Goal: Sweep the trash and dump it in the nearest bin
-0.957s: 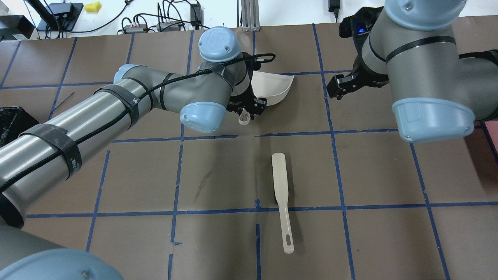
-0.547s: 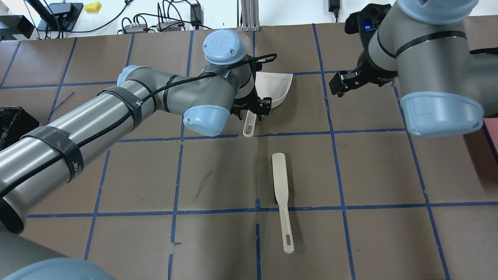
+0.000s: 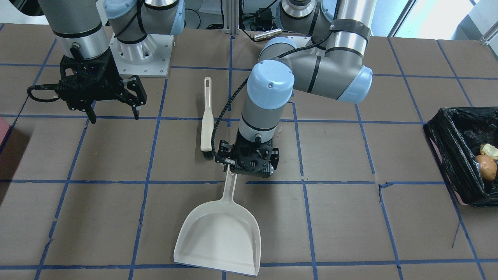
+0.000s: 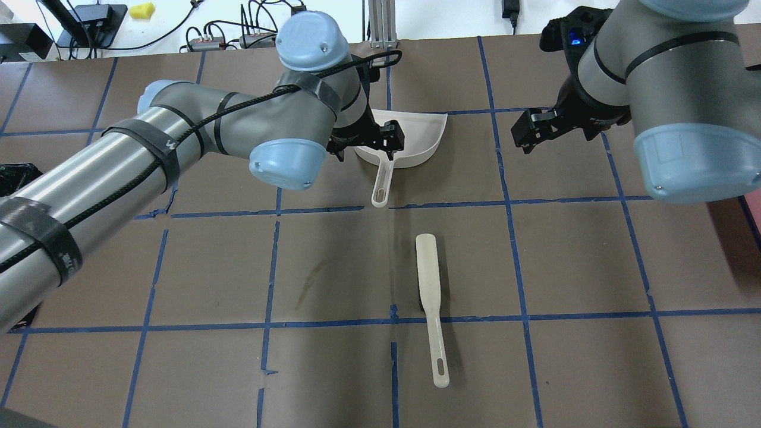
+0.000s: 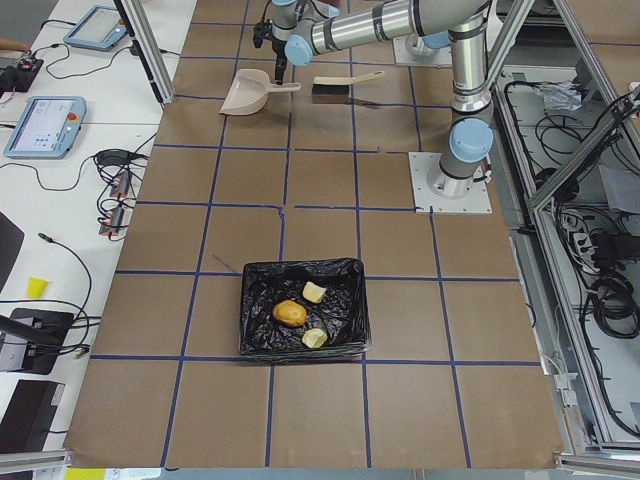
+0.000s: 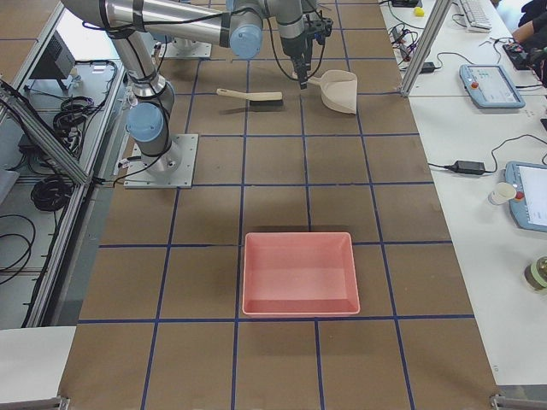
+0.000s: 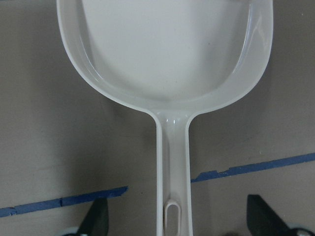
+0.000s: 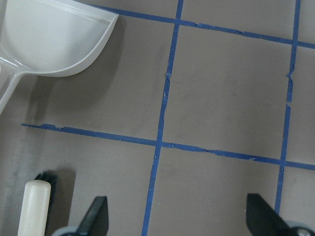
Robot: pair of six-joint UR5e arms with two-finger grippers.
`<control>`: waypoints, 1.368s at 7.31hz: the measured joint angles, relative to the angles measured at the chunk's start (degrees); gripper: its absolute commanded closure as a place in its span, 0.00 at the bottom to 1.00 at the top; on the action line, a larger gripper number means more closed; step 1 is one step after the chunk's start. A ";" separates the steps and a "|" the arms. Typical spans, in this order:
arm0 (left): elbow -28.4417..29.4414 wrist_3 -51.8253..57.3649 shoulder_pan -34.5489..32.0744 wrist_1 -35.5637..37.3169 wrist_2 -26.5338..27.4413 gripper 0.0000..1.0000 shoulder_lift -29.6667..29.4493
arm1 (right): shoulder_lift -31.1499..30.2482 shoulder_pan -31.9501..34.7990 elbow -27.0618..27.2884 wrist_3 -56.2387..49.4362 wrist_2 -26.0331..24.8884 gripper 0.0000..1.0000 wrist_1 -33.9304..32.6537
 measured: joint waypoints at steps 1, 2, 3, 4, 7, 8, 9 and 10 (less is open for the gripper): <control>0.06 1.91 2.58 -4.53 -0.02 0.00 3.01 | -0.08 0.02 -1.34 0.21 0.06 0.00 3.11; 0.13 4.87 5.25 -9.43 0.06 0.00 6.23 | -0.16 0.02 -2.23 0.28 0.13 0.00 5.77; 0.25 7.29 7.67 -14.54 0.19 0.00 9.74 | -0.30 -0.06 -2.69 0.31 0.21 0.00 8.07; 0.84 8.92 9.56 -20.04 0.45 0.00 13.24 | -0.58 -0.15 -2.89 0.32 0.50 0.00 9.80; 9.23 12.50 11.84 -37.52 4.16 0.00 18.25 | -0.99 0.11 -3.11 1.17 3.45 0.00 10.97; 11.80 12.68 12.05 -41.26 4.66 0.00 18.49 | -0.98 0.13 -3.03 1.31 3.69 0.00 10.95; 12.80 12.43 12.22 -42.90 5.25 0.00 18.61 | -0.99 0.14 -3.09 1.38 3.52 0.00 10.97; 13.20 12.22 12.33 -43.79 6.19 0.00 18.72 | -0.99 0.15 -3.24 1.43 2.81 0.00 11.43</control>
